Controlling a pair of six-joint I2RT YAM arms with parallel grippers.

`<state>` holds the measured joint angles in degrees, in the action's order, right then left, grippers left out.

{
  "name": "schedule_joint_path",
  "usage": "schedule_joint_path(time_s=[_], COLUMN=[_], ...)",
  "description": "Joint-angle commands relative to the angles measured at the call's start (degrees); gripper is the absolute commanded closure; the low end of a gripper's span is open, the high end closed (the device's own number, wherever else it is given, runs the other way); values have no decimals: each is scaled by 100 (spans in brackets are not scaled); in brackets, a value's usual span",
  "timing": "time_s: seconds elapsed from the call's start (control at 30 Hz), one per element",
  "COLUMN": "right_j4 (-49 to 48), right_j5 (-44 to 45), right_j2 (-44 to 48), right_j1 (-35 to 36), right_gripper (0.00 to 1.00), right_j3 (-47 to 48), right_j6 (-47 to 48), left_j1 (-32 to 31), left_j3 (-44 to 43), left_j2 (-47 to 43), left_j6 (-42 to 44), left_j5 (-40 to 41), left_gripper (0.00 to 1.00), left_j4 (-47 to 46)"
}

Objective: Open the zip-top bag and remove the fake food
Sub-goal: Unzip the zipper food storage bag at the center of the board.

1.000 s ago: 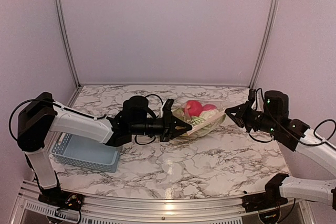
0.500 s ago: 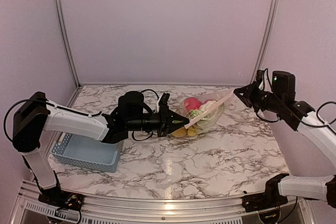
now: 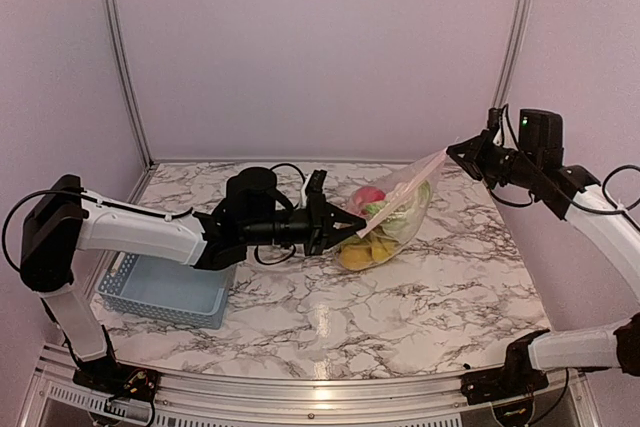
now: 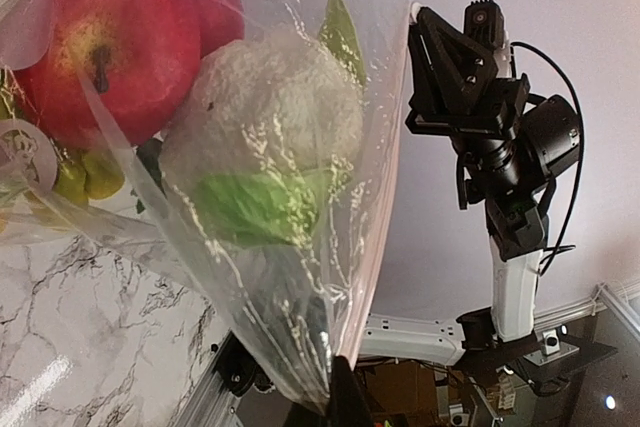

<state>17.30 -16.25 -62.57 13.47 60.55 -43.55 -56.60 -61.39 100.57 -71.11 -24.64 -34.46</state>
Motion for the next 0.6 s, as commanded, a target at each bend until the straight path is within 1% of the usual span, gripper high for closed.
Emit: schedule_joint_path(time_s=[0.0,0.33,0.43,0.47,0.57], right_j4=[-401,-339,-305,-309,-312], right_j5=[534,-598,-613,-616,-604], right_j2=[-97,-856,-942,-968,-1066], right_j1=[-329,-276,-218,-192,-90], right_gripper=[100,100,100,100,100], right_j3=[635,921,989,1012,1090], right_j6=[311,624,703,722,757], left_j1=[-229,-513,-527,-528,-528], left_j3=[-78,-488,-506,-513,-580], left_j2=[-104,388,367,328,156], left_j6=[28,-16,106,181,517], left_j5=[-249,-189,-156,-135,-9], left_gripper=[100,100,88,82,69], left_j4=[334,62,177,282,707])
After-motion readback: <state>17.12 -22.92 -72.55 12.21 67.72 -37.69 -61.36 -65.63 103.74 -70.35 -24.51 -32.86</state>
